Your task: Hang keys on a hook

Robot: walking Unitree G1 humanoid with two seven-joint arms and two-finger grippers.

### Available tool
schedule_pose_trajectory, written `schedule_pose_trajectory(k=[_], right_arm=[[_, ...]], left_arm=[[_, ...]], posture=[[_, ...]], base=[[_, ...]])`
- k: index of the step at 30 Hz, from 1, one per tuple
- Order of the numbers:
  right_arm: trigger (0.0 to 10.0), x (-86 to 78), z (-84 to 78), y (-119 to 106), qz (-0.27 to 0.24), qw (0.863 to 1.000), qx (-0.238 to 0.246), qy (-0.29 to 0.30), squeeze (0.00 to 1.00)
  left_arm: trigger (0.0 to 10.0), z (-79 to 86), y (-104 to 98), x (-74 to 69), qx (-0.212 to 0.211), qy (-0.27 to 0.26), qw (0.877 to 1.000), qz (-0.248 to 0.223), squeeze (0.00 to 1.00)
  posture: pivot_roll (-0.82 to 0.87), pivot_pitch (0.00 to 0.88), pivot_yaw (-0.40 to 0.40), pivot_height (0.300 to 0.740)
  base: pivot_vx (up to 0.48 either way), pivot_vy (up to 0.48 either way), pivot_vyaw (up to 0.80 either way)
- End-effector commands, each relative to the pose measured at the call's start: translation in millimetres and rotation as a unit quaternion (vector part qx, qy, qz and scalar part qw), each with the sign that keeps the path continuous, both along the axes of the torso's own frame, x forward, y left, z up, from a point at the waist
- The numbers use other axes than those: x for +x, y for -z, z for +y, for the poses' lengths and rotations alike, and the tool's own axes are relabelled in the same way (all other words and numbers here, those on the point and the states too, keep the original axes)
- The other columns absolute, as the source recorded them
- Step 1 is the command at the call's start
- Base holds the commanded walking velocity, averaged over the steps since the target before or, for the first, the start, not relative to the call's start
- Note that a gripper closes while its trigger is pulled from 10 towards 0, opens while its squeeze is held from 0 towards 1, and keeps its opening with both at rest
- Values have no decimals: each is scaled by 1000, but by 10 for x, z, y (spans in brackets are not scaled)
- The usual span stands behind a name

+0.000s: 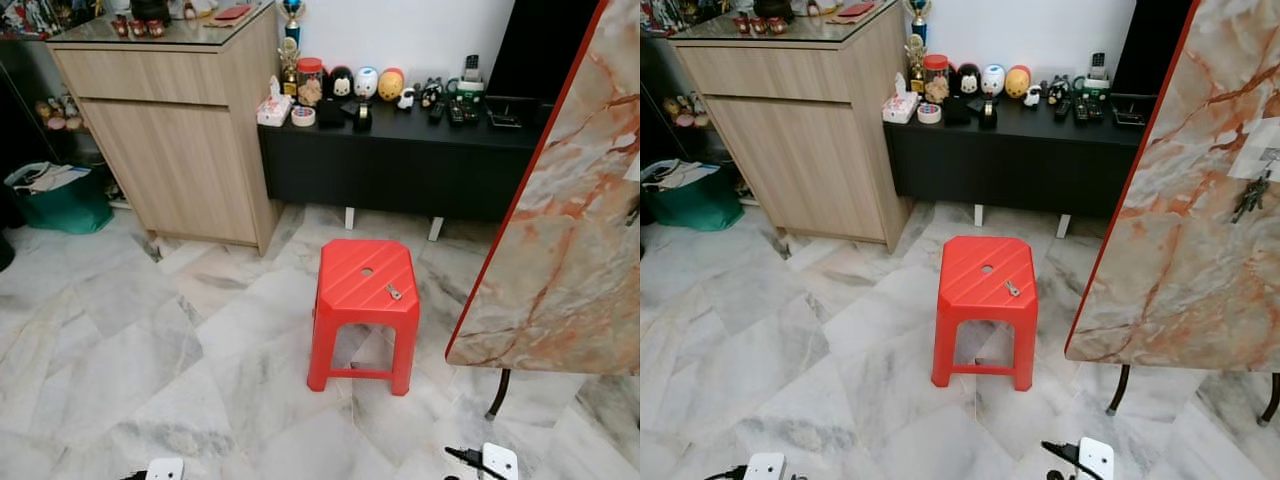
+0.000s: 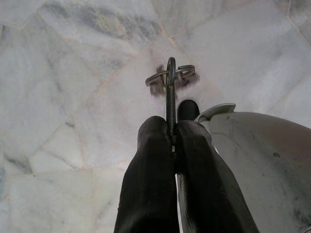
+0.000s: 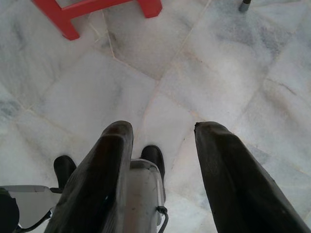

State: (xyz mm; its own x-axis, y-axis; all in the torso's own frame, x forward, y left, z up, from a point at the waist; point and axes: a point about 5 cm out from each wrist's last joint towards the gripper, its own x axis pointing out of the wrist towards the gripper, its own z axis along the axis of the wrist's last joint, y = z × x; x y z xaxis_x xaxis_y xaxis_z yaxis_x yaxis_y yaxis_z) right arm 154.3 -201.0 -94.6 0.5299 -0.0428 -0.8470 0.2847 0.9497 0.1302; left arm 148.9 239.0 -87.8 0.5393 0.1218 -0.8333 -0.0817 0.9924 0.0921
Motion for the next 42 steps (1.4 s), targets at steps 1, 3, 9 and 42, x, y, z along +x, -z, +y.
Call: schedule_pose_trajectory(k=[1, 3, 9, 42], right_arm=[[10000, 0, -15, -2, -1, 1000, 0, 9, 0], [10000, 0, -15, -2, -1, 1000, 0, 9, 0], [10000, 2, -17, -3, -1, 1000, 0, 10, 0], [10000, 7, -16, -4, -1, 1000, 1, 10, 0]], left_arm=[[10000, -5, 11, -21, 0, 6, 1000, 7, 0], [10000, -6, 10, -20, 0, 6, 1000, 7, 0], [10000, -8, 10, -18, 0, 6, 1000, 6, 0], [10000, -15, 8, -8, -1, 11, 1000, 6, 0]], posture=[[58, 0, 2, 713], [58, 0, 2, 713], [57, 0, 2, 713], [58, 0, 0, 713]], base=[[0, -289, 0], [0, -144, 0], [0, -96, 0], [0, -237, -15]])
